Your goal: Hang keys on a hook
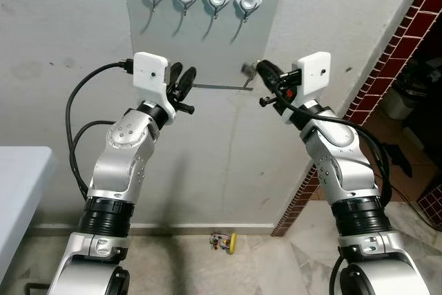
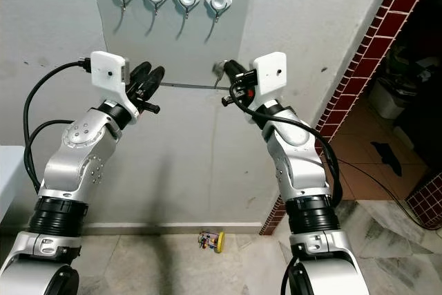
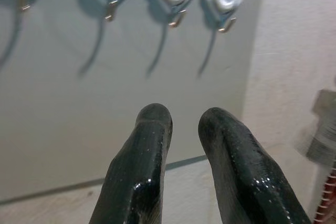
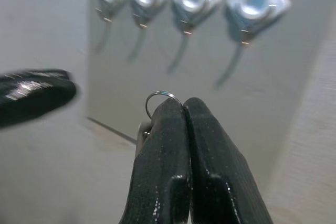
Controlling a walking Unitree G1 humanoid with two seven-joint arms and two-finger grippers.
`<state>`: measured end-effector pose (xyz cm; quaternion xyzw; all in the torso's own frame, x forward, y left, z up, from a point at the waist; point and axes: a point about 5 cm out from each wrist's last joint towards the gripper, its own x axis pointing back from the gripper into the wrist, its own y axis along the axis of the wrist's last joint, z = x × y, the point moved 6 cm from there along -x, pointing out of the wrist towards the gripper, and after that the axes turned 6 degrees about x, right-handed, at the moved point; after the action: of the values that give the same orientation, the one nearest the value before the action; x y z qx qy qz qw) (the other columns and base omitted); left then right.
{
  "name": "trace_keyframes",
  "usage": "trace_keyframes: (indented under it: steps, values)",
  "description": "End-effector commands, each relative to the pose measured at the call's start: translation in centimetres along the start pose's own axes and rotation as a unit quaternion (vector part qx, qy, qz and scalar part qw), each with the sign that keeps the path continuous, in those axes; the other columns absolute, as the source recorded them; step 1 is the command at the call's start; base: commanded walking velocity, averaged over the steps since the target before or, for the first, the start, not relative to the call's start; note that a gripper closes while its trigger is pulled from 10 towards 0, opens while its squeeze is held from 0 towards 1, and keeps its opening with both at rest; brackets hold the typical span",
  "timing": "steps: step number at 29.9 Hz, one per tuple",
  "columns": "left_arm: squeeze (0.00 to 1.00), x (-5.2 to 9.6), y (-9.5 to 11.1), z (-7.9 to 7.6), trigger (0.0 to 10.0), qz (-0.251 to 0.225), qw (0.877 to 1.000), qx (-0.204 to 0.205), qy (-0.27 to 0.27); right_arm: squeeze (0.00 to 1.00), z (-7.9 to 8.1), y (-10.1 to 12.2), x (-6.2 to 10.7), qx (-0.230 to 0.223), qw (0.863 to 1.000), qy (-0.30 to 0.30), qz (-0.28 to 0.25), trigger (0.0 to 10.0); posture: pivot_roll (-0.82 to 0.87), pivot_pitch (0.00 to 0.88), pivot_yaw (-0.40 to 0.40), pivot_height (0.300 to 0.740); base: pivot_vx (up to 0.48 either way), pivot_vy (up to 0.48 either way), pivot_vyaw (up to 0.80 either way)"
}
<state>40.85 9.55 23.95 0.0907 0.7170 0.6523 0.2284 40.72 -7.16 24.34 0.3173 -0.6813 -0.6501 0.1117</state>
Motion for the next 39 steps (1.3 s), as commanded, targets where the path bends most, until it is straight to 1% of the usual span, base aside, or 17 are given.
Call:
trace_keyframes:
  steps: [1, 4, 5, 10, 14, 18, 22, 25, 28, 35, 39]
  values:
    - [0.0, -0.5, 1.3, -1.6, 10.0, -0.009, 0.999, -0.013, -0.04, 0.0, 0.1, 1.8, -0.8, -0.016, 0.999, 0.025, -0.026, 10.0, -0.03, 0.018, -0.107, 0.74, 0.0, 0.0, 0.0]
    - [0.0, -0.5, 1.6, -1.8, 10.0, -0.011, 0.999, -0.02, -0.047, 0.0, 0.3, 2.1, -1.2, -0.022, 0.999, 0.037, -0.031, 10.0, -0.03, 0.019, -0.107, 0.74, 0.0, 0.0, 0.0]
    - [0.0, -0.4, 2.0, -1.8, 10.0, -0.015, 0.998, -0.02, -0.054, 0.0, 0.7, 2.6, -1.6, -0.031, 0.997, 0.052, -0.042, 10.0, -0.03, 0.026, -0.107, 0.74, 0.0, 0.0, 0.0]
    - [0.0, -0.5, 3.0, -1.3, 10.0, -0.025, 0.998, -0.018, -0.055, 0.0, 1.7, 3.9, -2.6, -0.05, 0.993, 0.087, -0.065, 10.0, -0.03, 0.038, -0.112, 0.74, 0.0, 0.0, 0.0]
    - [0.0, -0.6, 4.1, -0.8, 10.0, -0.036, 0.998, -0.017, -0.05, 0.0, 1.5, 4.5, -3.7, -0.054, 0.992, 0.09, -0.072, 10.0, -0.02, 0.043, -0.114, 0.74, 0.0, 0.0, 0.0]
    - [0.0, -0.6, 4.3, -0.6, 10.0, -0.038, 0.998, -0.017, -0.046, 0.0, 1.4, 4.7, -4.1, -0.056, 0.992, 0.088, -0.074, 10.0, -0.02, 0.046, -0.117, 0.74, 0.0, 0.0, 0.0]
    - [0.0, -0.6, 4.6, -0.5, 10.0, -0.041, 0.998, -0.014, -0.042, 0.0, 0.9, 4.7, -4.7, -0.063, 0.993, 0.073, -0.071, 10.0, -0.02, 0.051, -0.12, 0.74, 0.0, 0.0, 0.0]
    - [0.0, -0.7, 4.9, -0.4, 10.0, -0.044, 0.998, -0.009, -0.04, 0.0, 0.4, 4.7, -5.4, -0.076, 0.994, 0.054, -0.065, 10.0, -0.02, 0.058, -0.122, 0.74, 0.0, 0.0, 0.0]
    - [0.0, -0.7, 5.1, -0.5, 10.0, -0.046, 0.998, -0.008, -0.039, 0.0, 0.0, 4.3, -5.9, -0.077, 0.995, 0.032, -0.049, 10.0, -0.01, 0.062, -0.124, 0.74, 0.0, 0.0, 0.0]
    - [0.0, -0.6, 5.4, -0.9, 10.0, -0.048, 0.998, -0.004, -0.038, 0.0, 0.1, 4.3, -6.9, -0.082, 0.996, 0.009, -0.037, 10.0, -0.01, 0.072, -0.128, 0.74, 0.0, 0.0, 0.0]
    - [0.0, -0.5, 5.5, -0.9, 10.0, -0.048, 0.998, -0.003, -0.036, 0.0, 0.2, 4.6, -7.6, -0.094, 0.995, -0.002, -0.035, 10.0, -0.01, 0.075, -0.131, 0.74, 0.0, 0.0, 0.0]
